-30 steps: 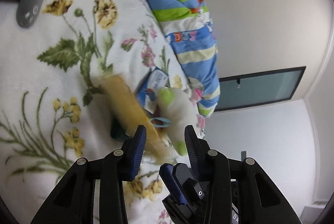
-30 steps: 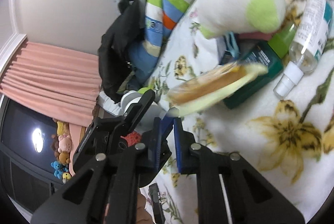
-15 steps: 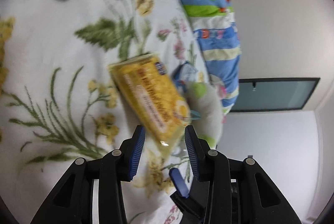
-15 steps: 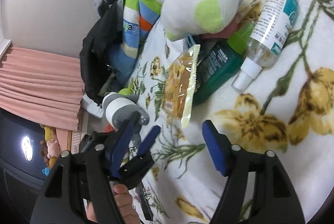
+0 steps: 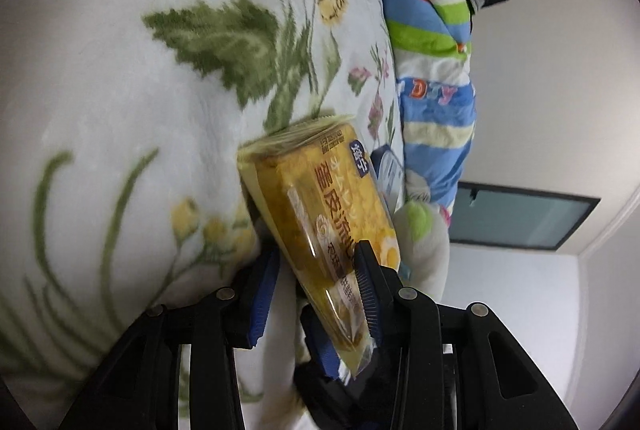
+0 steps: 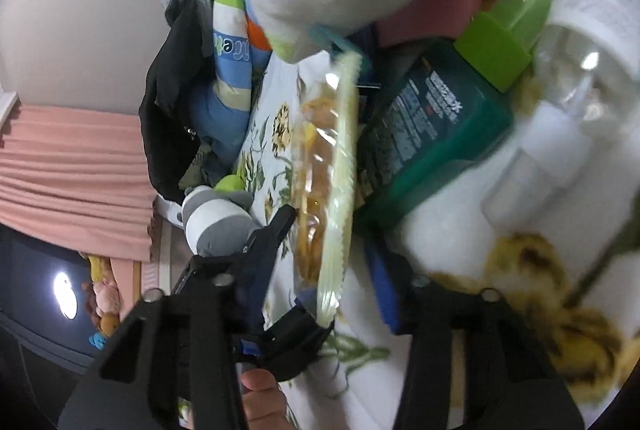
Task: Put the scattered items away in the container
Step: 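Lift the bread packet with the left gripper and carry it toward the box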
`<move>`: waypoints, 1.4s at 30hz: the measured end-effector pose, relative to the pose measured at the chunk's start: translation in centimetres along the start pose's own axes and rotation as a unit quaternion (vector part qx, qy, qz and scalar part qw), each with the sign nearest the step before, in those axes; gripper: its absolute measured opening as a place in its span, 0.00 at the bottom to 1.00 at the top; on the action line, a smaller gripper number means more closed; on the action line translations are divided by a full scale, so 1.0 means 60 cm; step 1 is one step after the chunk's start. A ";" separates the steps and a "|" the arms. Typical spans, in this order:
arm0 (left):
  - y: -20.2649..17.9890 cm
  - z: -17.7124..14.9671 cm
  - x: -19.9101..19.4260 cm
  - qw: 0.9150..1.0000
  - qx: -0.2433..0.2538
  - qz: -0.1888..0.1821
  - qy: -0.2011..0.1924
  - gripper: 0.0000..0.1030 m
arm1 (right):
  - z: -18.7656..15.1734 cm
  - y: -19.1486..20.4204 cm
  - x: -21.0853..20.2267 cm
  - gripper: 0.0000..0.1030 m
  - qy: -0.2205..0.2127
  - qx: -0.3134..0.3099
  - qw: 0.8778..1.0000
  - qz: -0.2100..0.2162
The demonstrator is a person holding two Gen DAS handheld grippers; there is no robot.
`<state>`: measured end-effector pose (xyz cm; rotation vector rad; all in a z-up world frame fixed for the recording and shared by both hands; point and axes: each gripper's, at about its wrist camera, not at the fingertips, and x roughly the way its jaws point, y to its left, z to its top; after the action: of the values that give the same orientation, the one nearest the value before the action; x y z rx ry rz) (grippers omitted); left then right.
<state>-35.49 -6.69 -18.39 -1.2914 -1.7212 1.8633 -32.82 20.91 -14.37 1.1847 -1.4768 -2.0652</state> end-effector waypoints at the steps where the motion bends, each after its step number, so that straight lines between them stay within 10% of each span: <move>1: 0.001 0.002 0.001 1.000 -0.003 -0.002 -0.001 0.38 | 0.000 -0.004 0.004 0.30 -0.001 0.003 1.000 0.003; 42: -0.226 -0.189 -0.172 0.988 0.127 -0.063 -0.053 0.39 | -0.113 0.204 -0.251 0.21 -0.062 -0.099 0.990 0.078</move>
<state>-25.88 -3.66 -0.59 -0.9808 -1.5145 2.0302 -20.85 22.06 2.31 0.8516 -1.3334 -2.1514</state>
